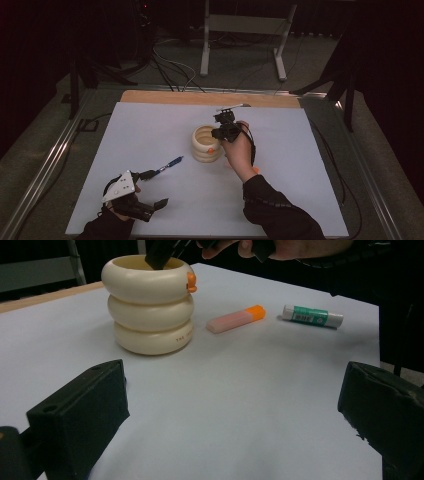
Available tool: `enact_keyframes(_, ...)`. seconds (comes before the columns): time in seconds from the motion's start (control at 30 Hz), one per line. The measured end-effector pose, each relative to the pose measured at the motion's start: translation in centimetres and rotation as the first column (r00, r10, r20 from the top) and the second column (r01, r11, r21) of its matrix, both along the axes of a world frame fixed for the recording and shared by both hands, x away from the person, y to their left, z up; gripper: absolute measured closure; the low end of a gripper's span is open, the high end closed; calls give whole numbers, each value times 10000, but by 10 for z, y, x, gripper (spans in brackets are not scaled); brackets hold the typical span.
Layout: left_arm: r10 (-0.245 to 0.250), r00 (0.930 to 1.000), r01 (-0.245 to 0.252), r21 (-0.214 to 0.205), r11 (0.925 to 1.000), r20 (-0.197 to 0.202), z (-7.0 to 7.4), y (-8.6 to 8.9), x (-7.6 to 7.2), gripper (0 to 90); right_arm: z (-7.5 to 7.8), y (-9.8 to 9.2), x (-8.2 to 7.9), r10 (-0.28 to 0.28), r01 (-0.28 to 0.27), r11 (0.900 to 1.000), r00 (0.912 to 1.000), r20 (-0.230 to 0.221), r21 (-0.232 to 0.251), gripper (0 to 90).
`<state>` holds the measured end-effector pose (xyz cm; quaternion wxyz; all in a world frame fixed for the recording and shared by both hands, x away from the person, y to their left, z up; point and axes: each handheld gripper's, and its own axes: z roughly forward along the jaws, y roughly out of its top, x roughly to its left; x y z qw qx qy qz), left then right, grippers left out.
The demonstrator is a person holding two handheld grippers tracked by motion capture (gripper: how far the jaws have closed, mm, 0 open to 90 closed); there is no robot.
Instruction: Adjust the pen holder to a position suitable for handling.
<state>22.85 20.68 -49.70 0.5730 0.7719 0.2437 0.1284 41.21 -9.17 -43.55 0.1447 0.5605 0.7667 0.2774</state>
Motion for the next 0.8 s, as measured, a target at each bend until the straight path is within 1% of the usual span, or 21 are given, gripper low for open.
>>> enact_keyframes(0.13, 10, 10000, -10, 34, 10000, 0, 0, 0, 0, 2, 5, -2, 0, 234, -238, 9994, 9996, 181, 257, 561)
enact_keyframes(0.23, 21, 10000, -22, 36, 10000, 12, 0, 0, -1, 2, 10, -5, 0, 362, -376, 9975, 9991, 227, 603, 522)
enact_keyframes(0.33, 21, 10000, -21, 34, 10000, 4, 0, 0, 0, 2, 14, -7, 0, 528, -550, 9961, 9981, 332, 684, 497)
enact_keyframes(0.4, 26, 10000, -26, 36, 10000, 5, 0, 0, 0, 2, 15, -8, 0, 572, -595, 9961, 9977, 362, 657, 492)
enact_keyframes(0.47, 34, 10000, -34, 40, 10000, 1, 0, 0, -1, 2, 19, -10, -1, 715, -743, 9952, 9964, 452, 640, 467)
enact_keyframes(0.5, 38, 10000, -38, 25, 10000, -11, 0, 0, -1, 2, 21, -11, -1, 782, -812, 9949, 9956, 520, 594, 455)
enact_keyframes(0.57, 56, 10000, -56, 5, 10000, 1, 0, 0, -1, 2, 23, -14, -3, 933, -971, 9932, 9938, 607, 638, 433)
enact_keyframes(0.6, 61, 10000, -61, 7, 10000, 1, 0, 0, -1, 3, 25, -15, -4, 1030, -1083, 9915, 9919, 740, 720, 422)
enact_keyframes(0.63, 62, 10000, -62, 0, 10000, -2, 0, 0, 0, 2, 26, -16, -4, 1060, -1117, 9913, 9912, 798, 698, 413)
enact_keyframes(0.73, 65, 10000, -65, 18, 10000, -1, 0, 0, 0, 2, 31, -21, -7, 1295, -1370, 9870, 9877, 880, 846, 334)
enact_keyframes(0.77, 63, 10000, -63, 25, 10000, -3, 0, 0, 0, 2, 32, -23, -7, 1418, -1494, 9846, 9862, 854, 904, 279)
enact_keyframes(0.8, 61, 10000, -61, 33, 10000, -6, 0, 0, 0, 2, 34, -25, -7, 1645, -1730, 9796, 9826, 862, 1025, 228)
